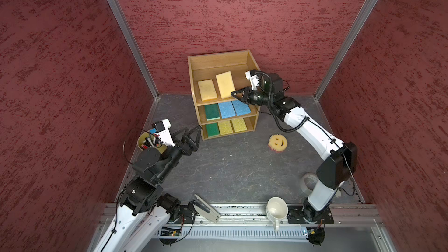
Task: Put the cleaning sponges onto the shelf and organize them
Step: 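Place the yellow sponge on the shelf top while the left arm draws back, then press the yellow sponge against the shelf top with the right gripper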
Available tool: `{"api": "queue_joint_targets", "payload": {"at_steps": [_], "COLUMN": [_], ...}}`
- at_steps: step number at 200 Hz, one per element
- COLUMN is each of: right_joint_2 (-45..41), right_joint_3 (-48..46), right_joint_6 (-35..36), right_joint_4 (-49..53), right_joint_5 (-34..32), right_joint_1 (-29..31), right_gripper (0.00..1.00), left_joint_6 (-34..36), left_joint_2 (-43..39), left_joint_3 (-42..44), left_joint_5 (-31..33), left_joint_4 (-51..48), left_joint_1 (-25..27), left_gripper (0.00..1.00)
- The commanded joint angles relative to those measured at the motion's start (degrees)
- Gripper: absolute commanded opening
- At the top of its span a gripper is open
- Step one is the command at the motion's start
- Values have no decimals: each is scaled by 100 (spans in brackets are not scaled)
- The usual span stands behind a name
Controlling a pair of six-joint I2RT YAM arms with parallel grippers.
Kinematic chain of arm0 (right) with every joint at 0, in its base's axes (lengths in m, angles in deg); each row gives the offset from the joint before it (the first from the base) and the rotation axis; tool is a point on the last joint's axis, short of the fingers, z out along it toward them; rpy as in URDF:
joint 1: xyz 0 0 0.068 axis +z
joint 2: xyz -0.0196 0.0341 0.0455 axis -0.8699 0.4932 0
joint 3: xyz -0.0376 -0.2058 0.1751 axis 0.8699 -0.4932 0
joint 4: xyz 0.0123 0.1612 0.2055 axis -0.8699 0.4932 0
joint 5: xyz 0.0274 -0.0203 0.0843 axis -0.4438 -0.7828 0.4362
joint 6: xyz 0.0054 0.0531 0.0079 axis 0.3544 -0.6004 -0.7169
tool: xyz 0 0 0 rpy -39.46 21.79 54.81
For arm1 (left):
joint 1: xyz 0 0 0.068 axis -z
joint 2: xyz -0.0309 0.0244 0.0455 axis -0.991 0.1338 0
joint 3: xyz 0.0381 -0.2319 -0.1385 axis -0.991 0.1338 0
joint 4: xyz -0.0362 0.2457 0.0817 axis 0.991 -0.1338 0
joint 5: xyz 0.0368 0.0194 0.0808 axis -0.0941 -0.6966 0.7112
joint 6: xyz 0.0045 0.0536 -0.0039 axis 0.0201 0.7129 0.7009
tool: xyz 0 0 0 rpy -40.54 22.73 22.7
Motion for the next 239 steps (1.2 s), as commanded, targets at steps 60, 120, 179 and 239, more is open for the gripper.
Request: {"api": "queue_joint_targets", "payload": {"at_steps": [60,120,179,239], "right_joint_2": [198,-88,-792,-941], "right_joint_3": [170,-44,-745,-1170], "right_joint_6": [-409,-473,-301,-341], "right_joint_4": [-336,-414,-322,-475], "right_joint_5": [248,112,-368,-457], "right_joint_1": [-50,-51,-60,-20], "right_gripper": [20,58,65,63], "left_joint_6": [-111,-182,-211,-217], "left_joint_2": [102,127,268,351], "left_joint_3": [133,160,103,115], "left_joint_5": [-130,-200,-331,-494], "left_joint_4": [160,211,294,440], "left_joint_1": [-77,-112,-156,-270], "left_gripper": [90,91,91,91]}}
